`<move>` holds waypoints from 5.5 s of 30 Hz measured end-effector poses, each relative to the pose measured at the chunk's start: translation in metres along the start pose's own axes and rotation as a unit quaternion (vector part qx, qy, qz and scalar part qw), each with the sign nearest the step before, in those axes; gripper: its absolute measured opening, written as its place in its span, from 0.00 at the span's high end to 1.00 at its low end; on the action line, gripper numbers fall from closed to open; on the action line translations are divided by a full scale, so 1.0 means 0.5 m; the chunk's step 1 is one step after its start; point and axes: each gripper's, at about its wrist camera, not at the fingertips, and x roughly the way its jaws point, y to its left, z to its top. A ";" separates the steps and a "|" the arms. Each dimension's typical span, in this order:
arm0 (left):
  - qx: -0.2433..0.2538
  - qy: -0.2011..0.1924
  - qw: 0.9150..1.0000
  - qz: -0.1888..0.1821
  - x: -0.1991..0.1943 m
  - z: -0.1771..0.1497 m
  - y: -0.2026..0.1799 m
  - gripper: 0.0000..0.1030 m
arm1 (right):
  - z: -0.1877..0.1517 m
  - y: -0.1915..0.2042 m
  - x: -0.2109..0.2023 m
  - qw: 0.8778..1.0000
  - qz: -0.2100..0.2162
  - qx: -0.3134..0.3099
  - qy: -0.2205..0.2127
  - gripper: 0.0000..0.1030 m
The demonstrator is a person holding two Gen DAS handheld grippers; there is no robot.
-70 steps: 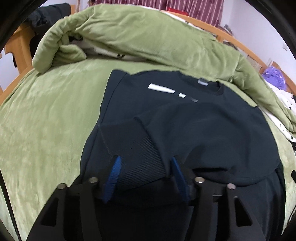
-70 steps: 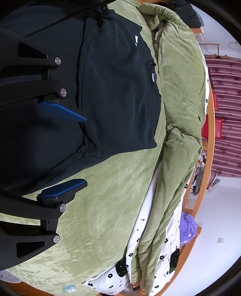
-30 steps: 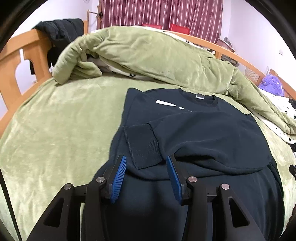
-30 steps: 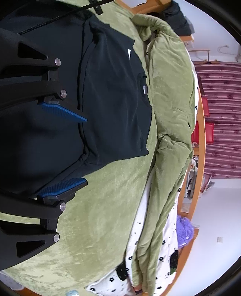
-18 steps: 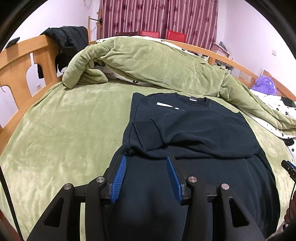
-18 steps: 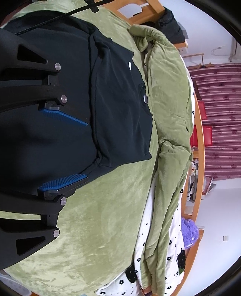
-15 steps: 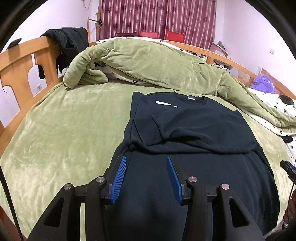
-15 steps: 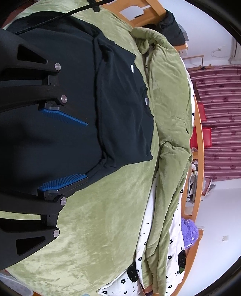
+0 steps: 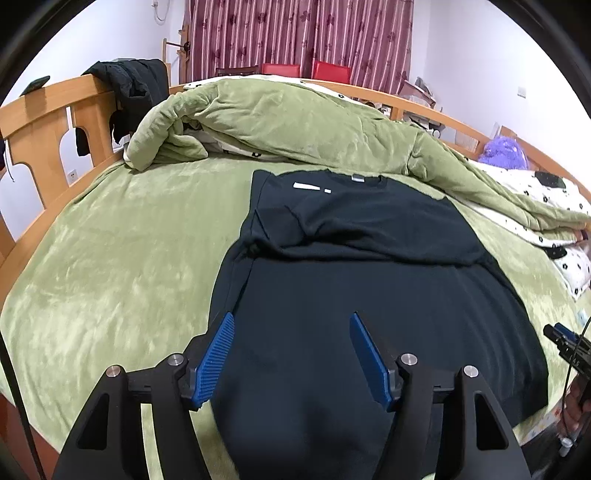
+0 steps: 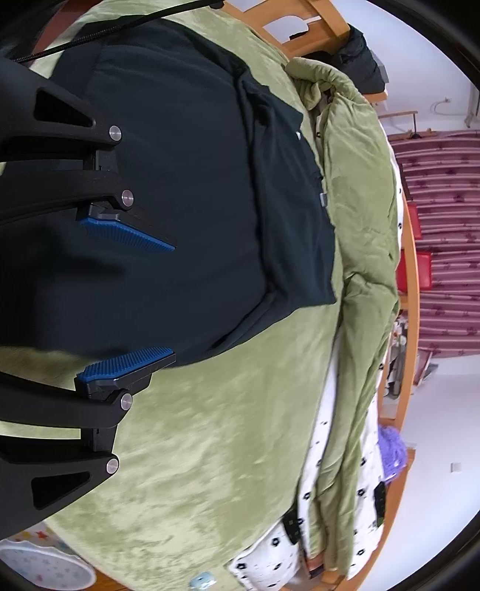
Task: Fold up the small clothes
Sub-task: 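Move both tools down to the ribbed hem of the sweatshirt, then close both tools on the ribbed hem, then lift the hem with both tools and fold it toward the collar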
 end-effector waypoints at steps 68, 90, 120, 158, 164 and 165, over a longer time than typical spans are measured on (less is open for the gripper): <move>-0.057 -0.010 0.995 -0.083 -0.212 -0.256 0.102 0.89 | -0.238 -0.047 -0.246 0.996 0.080 0.042 0.004 0.88; -0.049 -0.036 0.996 -0.066 -0.229 -0.059 0.054 0.89 | -0.033 -0.055 -0.300 0.993 0.080 0.077 -0.049 0.88; -0.046 -0.017 0.998 -0.026 0.007 0.193 0.033 0.89 | 0.250 -0.030 -0.066 0.993 0.071 0.094 -0.024 0.88; -0.027 0.060 0.998 -0.004 0.466 0.356 0.021 0.88 | 0.446 0.025 0.418 0.993 0.052 0.087 0.058 0.87; -0.048 0.074 0.995 -0.035 0.490 0.355 0.041 0.83 | 0.445 0.009 0.465 0.989 0.058 0.109 0.085 0.82; -0.052 0.078 0.995 -0.038 0.490 0.355 0.044 0.82 | 0.445 0.005 0.469 0.987 0.062 0.117 0.091 0.79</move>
